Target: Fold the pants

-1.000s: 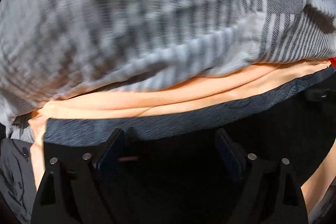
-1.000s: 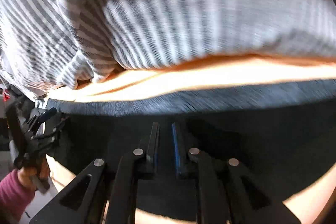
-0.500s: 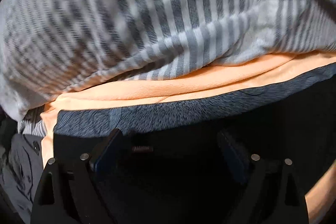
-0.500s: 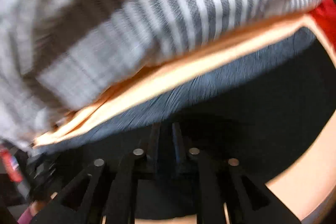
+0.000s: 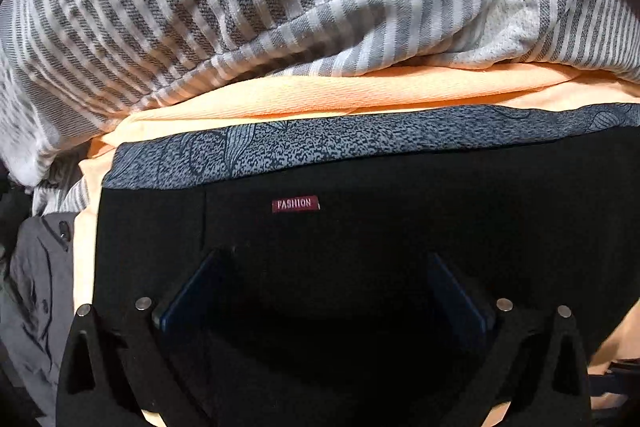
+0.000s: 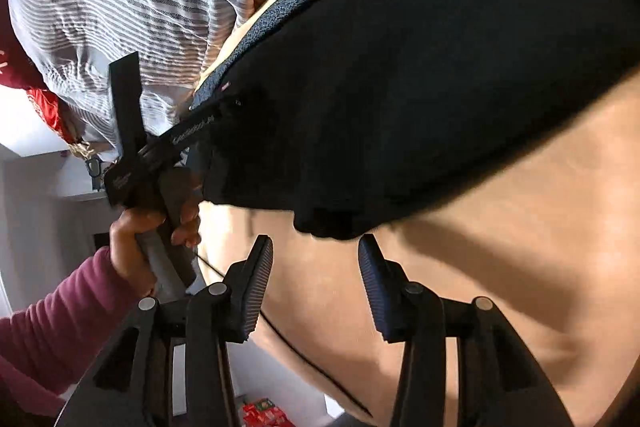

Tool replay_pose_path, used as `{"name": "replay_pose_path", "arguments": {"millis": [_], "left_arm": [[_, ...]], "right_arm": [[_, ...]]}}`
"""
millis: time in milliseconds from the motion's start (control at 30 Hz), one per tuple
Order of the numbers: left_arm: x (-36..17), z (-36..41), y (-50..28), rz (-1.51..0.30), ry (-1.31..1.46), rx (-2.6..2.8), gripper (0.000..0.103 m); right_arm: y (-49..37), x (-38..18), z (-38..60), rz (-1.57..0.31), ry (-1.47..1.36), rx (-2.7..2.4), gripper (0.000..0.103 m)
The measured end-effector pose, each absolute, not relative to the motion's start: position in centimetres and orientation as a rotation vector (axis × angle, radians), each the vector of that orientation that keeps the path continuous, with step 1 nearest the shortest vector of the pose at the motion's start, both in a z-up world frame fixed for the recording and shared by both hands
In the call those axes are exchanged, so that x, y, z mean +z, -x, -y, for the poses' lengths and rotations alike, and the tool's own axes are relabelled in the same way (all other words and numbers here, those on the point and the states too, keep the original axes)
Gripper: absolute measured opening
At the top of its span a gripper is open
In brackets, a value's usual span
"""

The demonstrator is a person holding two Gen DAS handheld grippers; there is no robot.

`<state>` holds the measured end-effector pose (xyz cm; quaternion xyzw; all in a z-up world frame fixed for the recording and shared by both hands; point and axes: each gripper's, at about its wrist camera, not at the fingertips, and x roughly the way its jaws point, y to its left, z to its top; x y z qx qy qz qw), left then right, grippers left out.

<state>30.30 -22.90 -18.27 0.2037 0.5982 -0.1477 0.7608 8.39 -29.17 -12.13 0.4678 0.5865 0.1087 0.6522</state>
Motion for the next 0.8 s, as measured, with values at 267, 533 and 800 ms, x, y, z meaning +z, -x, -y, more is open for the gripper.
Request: {"name": "replay_pose_path", "arguments": {"millis": [267,533,800], "left_arm": [[-13.9,26.8,-27.5,-1.222,-0.530,-0.541,0.103],[-16.5,31.0,-26.6,-1.301,-0.563,-0.650,0.080],[-17.1,32.4,-26.0,-1.264,-0.637,-0.670,0.074]], "right_arm": [[-7.9,-11.7,29.4,-1.312,-0.972,0.247,0.048],[-7.9,-11.9,27.8,-1.335,-0.815,0.279,0.041],[-9.1,-12.5,28.0,-1.341,-0.900,0.261,0.014]]}}
